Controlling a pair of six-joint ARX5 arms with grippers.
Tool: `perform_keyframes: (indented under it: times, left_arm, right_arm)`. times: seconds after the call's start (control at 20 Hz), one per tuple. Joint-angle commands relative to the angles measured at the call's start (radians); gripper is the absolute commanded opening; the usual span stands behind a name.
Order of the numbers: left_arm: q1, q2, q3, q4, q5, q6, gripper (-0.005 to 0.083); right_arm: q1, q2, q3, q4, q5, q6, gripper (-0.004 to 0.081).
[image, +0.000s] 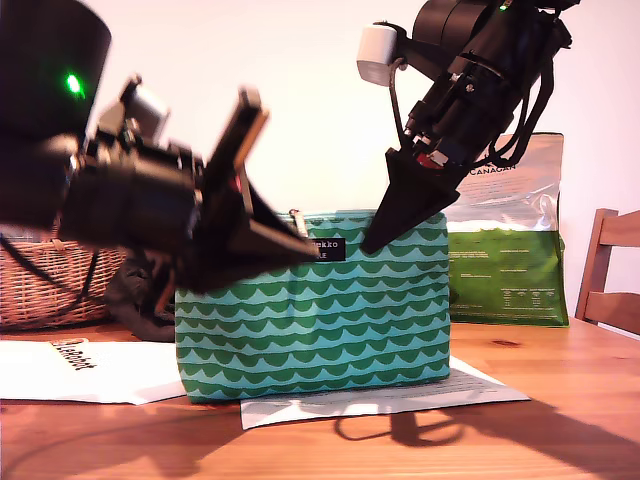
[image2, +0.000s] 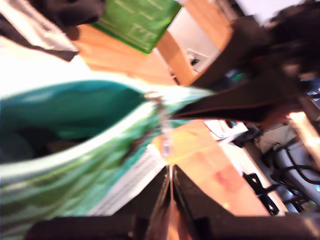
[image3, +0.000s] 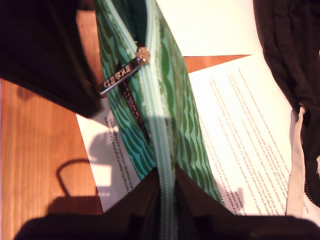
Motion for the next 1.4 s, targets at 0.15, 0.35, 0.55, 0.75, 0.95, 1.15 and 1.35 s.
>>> perform_keyframes:
  times: [0.15,0.35,0.55,0.75,0.95,1.15,1.35]
  left_arm:
    - [-0.005,0.039,-0.010,0.063,-0.079,-0.027,-0.0024]
    - [-0.010,0.039,0.007,0.095,-0.086,-0.040,-0.0024]
    - [-0.036,0.040,0.041,0.096,-0.106,-0.055,-0.0024]
    - [-0.040,0.039,0.050,0.159,-0.126,-0.080,-0.0024]
    - [-0.036,0.021,0.050,0.241,-0.159,-0.072,-0.0024]
    - [-0.036,-0.053,0.050,0.158,-0.203,0.061,-0.0024]
    - [-0.025,-0.221,0.050,0.047,-0.218,0.289,-0.0024]
  right_arm:
    - [0.010,0.002,-0.009,0.005,-0.010,0.006,-0.0013]
    - [0.010,0.002,-0.009,0.014,-0.010,0.025,-0.0013]
    - [0.011,0.002,-0.009,0.014,-0.010,0.025,-0.0013]
    - [0.012,0.002,-0.009,0.006,-0.010,0.026,-0.0013]
    - [0.011,0.002,-0.009,0.002,-0.009,0.027,-0.0013]
    - [0.011,0.002,-0.009,0.000,-0.008,0.028,-0.0013]
    - [0.011,0.002,-0.009,0.000,-0.009,0.028,-0.0013]
